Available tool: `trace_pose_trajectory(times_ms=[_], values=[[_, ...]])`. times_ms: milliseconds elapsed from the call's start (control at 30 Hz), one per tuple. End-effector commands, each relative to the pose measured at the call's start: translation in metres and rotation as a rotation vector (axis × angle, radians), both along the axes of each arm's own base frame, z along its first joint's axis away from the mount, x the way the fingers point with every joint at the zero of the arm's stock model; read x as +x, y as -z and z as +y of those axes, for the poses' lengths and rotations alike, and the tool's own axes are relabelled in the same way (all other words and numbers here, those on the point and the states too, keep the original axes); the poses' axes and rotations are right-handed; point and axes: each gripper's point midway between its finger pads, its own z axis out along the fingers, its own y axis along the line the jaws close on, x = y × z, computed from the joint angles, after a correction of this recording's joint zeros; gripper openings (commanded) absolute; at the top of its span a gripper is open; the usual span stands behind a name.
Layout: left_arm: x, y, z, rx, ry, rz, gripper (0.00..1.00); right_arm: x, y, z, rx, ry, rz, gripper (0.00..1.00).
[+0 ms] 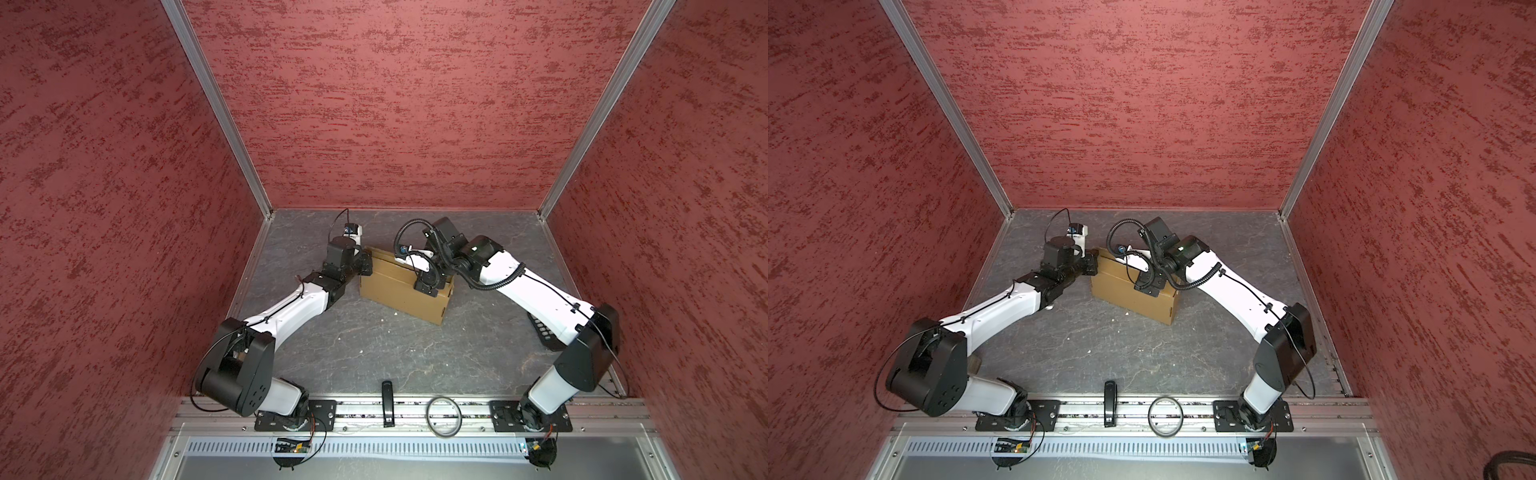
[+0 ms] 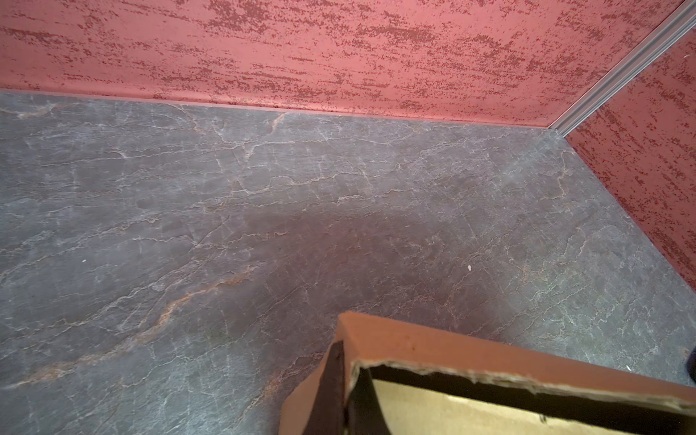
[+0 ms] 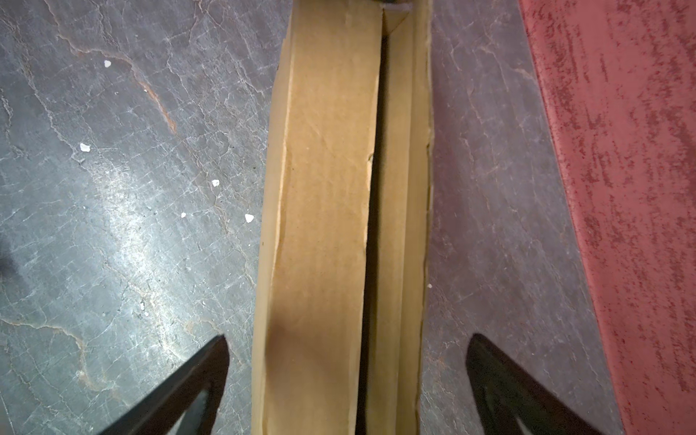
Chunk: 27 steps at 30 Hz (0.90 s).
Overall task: Assemble paper box
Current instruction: Fold and tuck the lid into the gap.
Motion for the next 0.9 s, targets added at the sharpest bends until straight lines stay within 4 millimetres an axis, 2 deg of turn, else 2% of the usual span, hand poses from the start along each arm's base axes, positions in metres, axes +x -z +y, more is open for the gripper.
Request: trace_pose_trajectory(times_ms=[0,400,867], values=[[-0.030,0.057,0.009,0.074,0.011,0.195,0.00,-0.004,-0.003,0.005,-0.009,-0.037,0.019,0.99],[-0.030,0.058,0.009,0.072,0.009,0.196,0.00,0.000,0.011,0.010,-0.019,-0.039,0.046,0.99],[-0.029,0.059,0.008,0.071,0.010,0.199,0.00,0.003,0.005,0.009,0.023,-0.009,-0.010,0.95]])
